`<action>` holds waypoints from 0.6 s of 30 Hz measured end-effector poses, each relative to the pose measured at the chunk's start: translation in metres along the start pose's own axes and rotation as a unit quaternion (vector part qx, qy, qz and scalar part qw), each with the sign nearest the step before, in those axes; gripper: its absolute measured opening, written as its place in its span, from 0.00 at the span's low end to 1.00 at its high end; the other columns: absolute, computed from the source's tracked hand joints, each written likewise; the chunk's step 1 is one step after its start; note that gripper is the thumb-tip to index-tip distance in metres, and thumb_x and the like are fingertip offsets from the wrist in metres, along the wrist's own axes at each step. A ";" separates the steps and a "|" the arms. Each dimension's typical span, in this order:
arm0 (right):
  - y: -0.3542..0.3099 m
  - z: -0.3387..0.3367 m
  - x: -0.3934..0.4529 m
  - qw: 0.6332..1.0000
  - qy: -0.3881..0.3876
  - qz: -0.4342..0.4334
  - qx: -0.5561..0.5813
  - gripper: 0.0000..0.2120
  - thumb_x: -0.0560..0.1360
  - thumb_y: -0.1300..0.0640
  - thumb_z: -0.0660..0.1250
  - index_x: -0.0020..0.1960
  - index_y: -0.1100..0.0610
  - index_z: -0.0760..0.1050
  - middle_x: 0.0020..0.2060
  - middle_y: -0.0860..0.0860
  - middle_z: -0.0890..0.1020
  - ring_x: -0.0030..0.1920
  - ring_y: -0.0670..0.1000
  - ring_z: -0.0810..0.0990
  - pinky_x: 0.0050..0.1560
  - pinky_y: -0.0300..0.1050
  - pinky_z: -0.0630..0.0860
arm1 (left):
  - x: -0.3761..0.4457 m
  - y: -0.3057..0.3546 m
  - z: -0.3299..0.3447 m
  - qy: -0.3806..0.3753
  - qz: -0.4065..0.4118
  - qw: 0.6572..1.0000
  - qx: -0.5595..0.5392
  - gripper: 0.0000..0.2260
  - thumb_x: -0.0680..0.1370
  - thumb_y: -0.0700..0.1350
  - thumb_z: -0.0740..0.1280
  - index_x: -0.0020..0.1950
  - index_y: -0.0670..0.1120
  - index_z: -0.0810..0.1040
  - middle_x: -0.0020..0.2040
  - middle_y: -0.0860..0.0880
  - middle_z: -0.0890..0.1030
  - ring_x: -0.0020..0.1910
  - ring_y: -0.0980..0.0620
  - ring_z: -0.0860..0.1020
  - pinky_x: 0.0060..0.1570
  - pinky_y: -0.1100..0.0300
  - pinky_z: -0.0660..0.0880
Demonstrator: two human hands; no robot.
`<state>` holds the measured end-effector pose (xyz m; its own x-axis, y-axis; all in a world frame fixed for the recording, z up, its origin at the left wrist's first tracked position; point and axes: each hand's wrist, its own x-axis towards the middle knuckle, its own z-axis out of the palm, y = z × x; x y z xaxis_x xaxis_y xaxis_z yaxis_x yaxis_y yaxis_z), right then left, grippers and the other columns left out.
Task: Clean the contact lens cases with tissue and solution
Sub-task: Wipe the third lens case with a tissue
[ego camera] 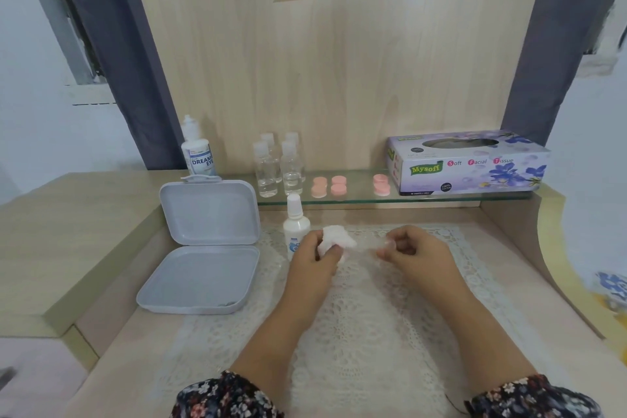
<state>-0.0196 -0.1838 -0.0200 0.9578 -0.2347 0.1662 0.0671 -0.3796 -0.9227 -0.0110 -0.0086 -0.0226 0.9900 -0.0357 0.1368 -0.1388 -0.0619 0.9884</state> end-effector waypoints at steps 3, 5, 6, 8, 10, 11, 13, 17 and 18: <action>-0.003 0.002 0.001 0.999 0.001 -0.021 0.043 0.11 0.70 0.58 0.75 0.46 0.44 0.78 0.41 0.50 0.84 0.45 0.49 0.83 0.48 0.40 0.78 | 0.001 0.001 0.000 -0.009 -0.049 0.995 -0.082 0.08 0.81 0.38 0.61 0.55 0.45 0.79 0.49 0.48 0.81 0.39 0.55 0.76 0.40 0.63 0.75; -0.005 0.007 -0.001 0.998 -0.035 -0.027 0.040 0.12 0.70 0.60 0.75 0.46 0.45 0.80 0.40 0.50 0.84 0.44 0.49 0.83 0.44 0.35 0.78 | 0.002 0.002 0.001 -0.021 -0.080 0.986 -0.144 0.09 0.82 0.37 0.59 0.55 0.42 0.79 0.53 0.43 0.82 0.41 0.52 0.79 0.41 0.62 0.77; -0.006 0.009 -0.002 0.998 -0.052 -0.025 0.036 0.11 0.70 0.61 0.76 0.45 0.46 0.80 0.39 0.49 0.84 0.43 0.48 0.83 0.42 0.33 0.77 | 0.001 0.004 0.001 -0.028 -0.097 0.978 -0.181 0.09 0.82 0.35 0.59 0.55 0.40 0.79 0.54 0.41 0.82 0.42 0.50 0.80 0.41 0.62 0.77; -0.004 0.012 -0.002 0.997 -0.066 -0.018 0.023 0.10 0.69 0.60 0.76 0.45 0.47 0.81 0.39 0.50 0.85 0.43 0.49 0.84 0.45 0.37 0.79 | 0.001 0.007 0.001 -0.034 -0.111 0.965 -0.237 0.10 0.81 0.33 0.58 0.55 0.37 0.78 0.54 0.38 0.82 0.43 0.48 0.82 0.40 0.61 0.79; -0.003 0.011 -0.001 0.998 -0.059 -0.010 0.011 0.09 0.69 0.59 0.76 0.47 0.47 0.82 0.40 0.51 0.85 0.44 0.50 0.84 0.48 0.43 0.80 | 0.001 0.009 0.000 -0.029 -0.106 0.962 -0.252 0.10 0.81 0.32 0.58 0.54 0.37 0.78 0.54 0.39 0.82 0.45 0.48 0.82 0.41 0.60 0.80; -0.003 0.010 -0.001 0.999 -0.053 -0.008 0.010 0.09 0.69 0.59 0.76 0.47 0.48 0.82 0.40 0.50 0.85 0.44 0.50 0.84 0.48 0.43 0.80 | 0.001 0.008 0.000 -0.029 -0.106 0.963 -0.247 0.10 0.81 0.32 0.58 0.53 0.37 0.78 0.54 0.38 0.82 0.46 0.47 0.83 0.42 0.60 0.80; -0.003 0.009 0.000 0.999 -0.038 -0.010 0.007 0.09 0.70 0.59 0.75 0.48 0.49 0.82 0.40 0.49 0.84 0.43 0.48 0.83 0.43 0.36 0.77 | 0.002 0.005 0.001 -0.040 -0.118 0.967 -0.222 0.09 0.80 0.32 0.59 0.53 0.36 0.78 0.54 0.37 0.81 0.48 0.45 0.83 0.43 0.58 0.80; -0.005 0.008 -0.001 0.999 -0.039 -0.008 0.018 0.10 0.70 0.60 0.75 0.48 0.48 0.81 0.39 0.46 0.84 0.41 0.43 0.82 0.37 0.27 0.72 | 0.002 0.003 0.003 -0.042 -0.122 0.966 -0.222 0.09 0.81 0.33 0.59 0.54 0.37 0.78 0.54 0.39 0.82 0.50 0.46 0.83 0.45 0.58 0.80; -0.006 0.008 -0.002 0.999 -0.050 -0.005 0.021 0.10 0.70 0.60 0.76 0.48 0.48 0.81 0.37 0.45 0.84 0.41 0.42 0.83 0.37 0.27 0.73 | 0.002 0.003 0.002 -0.035 -0.114 0.966 -0.232 0.09 0.81 0.33 0.59 0.54 0.37 0.78 0.53 0.40 0.83 0.49 0.47 0.83 0.45 0.58 0.80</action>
<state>-0.0194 -0.1738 -0.0179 0.9799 -0.1399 0.1424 0.0871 -0.3426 -0.9355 -0.0095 -0.0112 -0.0192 0.9870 -0.1416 -0.0763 0.1249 0.3760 0.9182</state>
